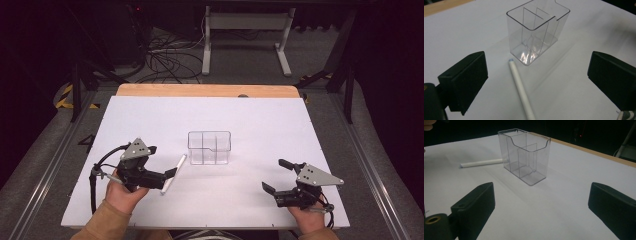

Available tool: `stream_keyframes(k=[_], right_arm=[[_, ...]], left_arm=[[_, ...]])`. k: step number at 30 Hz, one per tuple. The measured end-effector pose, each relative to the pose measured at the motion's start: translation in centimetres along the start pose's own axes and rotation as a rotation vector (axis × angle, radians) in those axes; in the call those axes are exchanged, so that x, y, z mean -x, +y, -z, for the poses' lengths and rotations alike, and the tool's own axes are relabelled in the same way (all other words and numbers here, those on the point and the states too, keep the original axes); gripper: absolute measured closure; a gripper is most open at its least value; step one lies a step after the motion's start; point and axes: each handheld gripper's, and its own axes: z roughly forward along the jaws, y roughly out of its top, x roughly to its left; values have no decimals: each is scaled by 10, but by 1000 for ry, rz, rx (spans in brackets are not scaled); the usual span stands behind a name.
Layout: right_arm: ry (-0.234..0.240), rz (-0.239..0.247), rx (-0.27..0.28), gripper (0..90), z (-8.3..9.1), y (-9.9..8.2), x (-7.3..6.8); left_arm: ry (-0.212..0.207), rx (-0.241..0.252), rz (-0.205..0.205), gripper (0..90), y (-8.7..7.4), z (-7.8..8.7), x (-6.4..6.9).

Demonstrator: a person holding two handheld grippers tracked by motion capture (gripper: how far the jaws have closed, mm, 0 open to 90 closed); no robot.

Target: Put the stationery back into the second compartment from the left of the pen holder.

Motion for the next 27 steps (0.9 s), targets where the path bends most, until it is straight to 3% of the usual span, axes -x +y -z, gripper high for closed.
stream_keyframes(k=[2, 6, 16, 27], right_arm=[[5, 0, 1, 82, 0, 0, 0], [7, 1, 1, 84, 0, 0, 0], [16, 0, -8, 90, -1, -1, 0], [25, 0, -22, 91, -3, -2, 0]], left_arm=[[17, -33, 3, 46, 3, -6, -2], [5, -87, 38, 60, 7, -18, -5], [7, -210, 59, 77, 13, -44, -12], [32, -288, 72, 96, 17, -66, -17]])
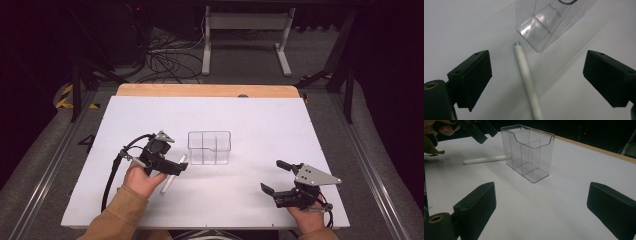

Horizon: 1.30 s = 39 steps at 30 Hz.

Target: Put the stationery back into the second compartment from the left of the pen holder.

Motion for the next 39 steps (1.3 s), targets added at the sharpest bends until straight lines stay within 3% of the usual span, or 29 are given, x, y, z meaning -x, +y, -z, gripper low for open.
stream_keyframes(k=[5, 9, 14, 17, 22, 23, 28, 32, 33, 39], right_arm=[[4, 1, 0, 90, 0, 0, 0], [6, 0, -2, 90, 0, -1, 0], [10, 5, 1, 90, 0, 0, 0], [11, 3, -7, 91, -1, -1, 0], [14, 2, -7, 91, -2, -1, -1], [14, 3, -7, 91, -2, -1, -1], [13, 4, -6, 90, -2, -1, 0], [12, 6, -5, 91, -1, -1, 0], [12, 6, -5, 91, -1, -1, 0], [13, 9, -5, 91, -1, -1, 0]], left_arm=[[9, -21, 8, 103, 2, -4, -1], [2, -38, -9, 130, 2, -4, 2], [27, -62, -10, 152, 2, -8, 2], [36, -82, 2, 192, 3, -12, 2], [0, -112, 58, 273, 5, -15, 1], [2, -117, 47, 288, 6, -16, 0], [-5, -159, 79, 353, 6, -23, -1], [12, -179, 74, 386, 5, -28, 0], [23, -182, 45, 395, 5, -29, -1], [35, -206, 38, 467, 4, -36, 1]])
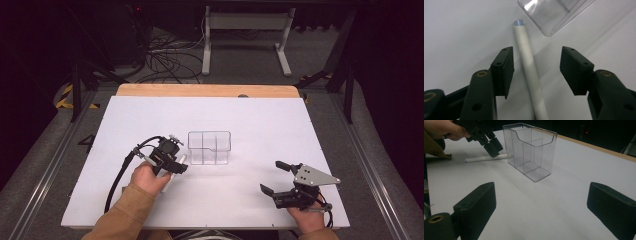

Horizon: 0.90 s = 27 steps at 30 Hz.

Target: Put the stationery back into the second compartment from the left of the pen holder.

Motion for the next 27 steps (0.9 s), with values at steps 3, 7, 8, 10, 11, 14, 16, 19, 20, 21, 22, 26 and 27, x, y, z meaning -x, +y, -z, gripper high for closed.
stream_keyframes(k=[3, 7, 8, 10, 11, 14, 16, 19, 20, 21, 22, 26, 27], right_arm=[[0, 0, 1, 90, 0, 0, 0], [0, 1, 0, 90, 0, 0, 0], [0, 1, 1, 90, 0, 0, 0], [0, 2, 0, 90, 0, 0, 0], [0, 2, 0, 91, 0, 0, 0], [0, 2, 0, 91, 0, 0, 0], [0, 2, 1, 91, 0, 0, 0], [2, 3, 2, 91, 0, 0, -1], [2, 2, 3, 90, 0, 0, -1], [3, 2, 3, 90, 0, 0, -1], [3, 6, 2, 90, 0, 0, -1], [5, 11, 1, 90, 0, 0, -1], [5, 11, 1, 90, 0, 0, -1]], left_arm=[[2, -16, -5, 519, 0, -3, 1], [11, -32, -5, 570, 0, -6, 2], [18, -38, -4, 582, 0, -6, 2], [23, -41, -3, 611, 0, -8, 3], [30, -45, 0, 625, 0, -8, 3], [40, -50, 9, 668, 0, -9, 4], [54, -63, 9, 699, 0, -10, 4], [61, -65, 23, 728, 1, -10, 4], [64, -68, 24, 733, 1, -10, 4], [73, -67, 34, 742, 1, -10, 5], [82, -69, 29, 763, 1, -10, 5], [84, -65, 39, 779, 1, -11, 6], [84, -66, 37, 780, 1, -11, 5]])
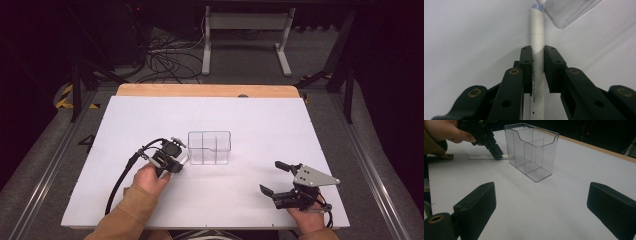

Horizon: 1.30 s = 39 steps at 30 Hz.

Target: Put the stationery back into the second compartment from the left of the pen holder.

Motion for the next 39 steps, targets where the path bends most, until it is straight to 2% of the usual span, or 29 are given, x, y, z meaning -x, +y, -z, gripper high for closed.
stream_keyframes(k=[9, 10, 13, 18, 20, 21, 22, 24, 25, 26, 31, 32, 36, 39], right_arm=[[-1, 1, -2, 92, -1, 0, 1], [-1, 1, -1, 92, -1, -1, 1], [-2, 2, 0, 92, 0, 0, 1], [-2, -2, 0, 92, 0, 0, 1], [-2, 3, 2, 92, 0, 0, 1], [-2, 2, 2, 92, 0, 0, 0], [-3, 0, 0, 92, 0, 0, 0], [-4, 0, 1, 92, 1, 0, 0], [-4, 0, 2, 92, 1, 0, 0], [-4, 0, 2, 92, 1, 0, 1], [-4, -2, 2, 92, 0, 0, 1], [-4, -1, 2, 92, 0, 0, 1], [-4, -2, 4, 92, 1, -1, 0], [-4, -1, 3, 92, 1, -1, 1]], left_arm=[[-7, 10, 27, 783, 0, 2, -1], [-9, 24, 16, 784, 1, 3, -3], [-15, 50, 31, 784, 0, 9, -3], [-28, 118, 50, 784, -3, 21, -6], [-30, 147, 47, 784, -4, 25, -7], [-12, 161, 26, 784, -4, 28, -9], [-24, 174, 41, 784, -5, 29, -9], [-29, 199, 36, 784, -6, 34, -10], [-42, 216, 52, 784, -7, 35, -10], [-50, 233, 51, 784, -7, 37, -11], [-47, 315, 54, 784, -11, 47, -12], [-55, 332, 70, 784, -11, 49, -12], [-52, 392, 57, 784, -14, 57, -15], [-64, 434, 47, 784, -17, 62, -15]])
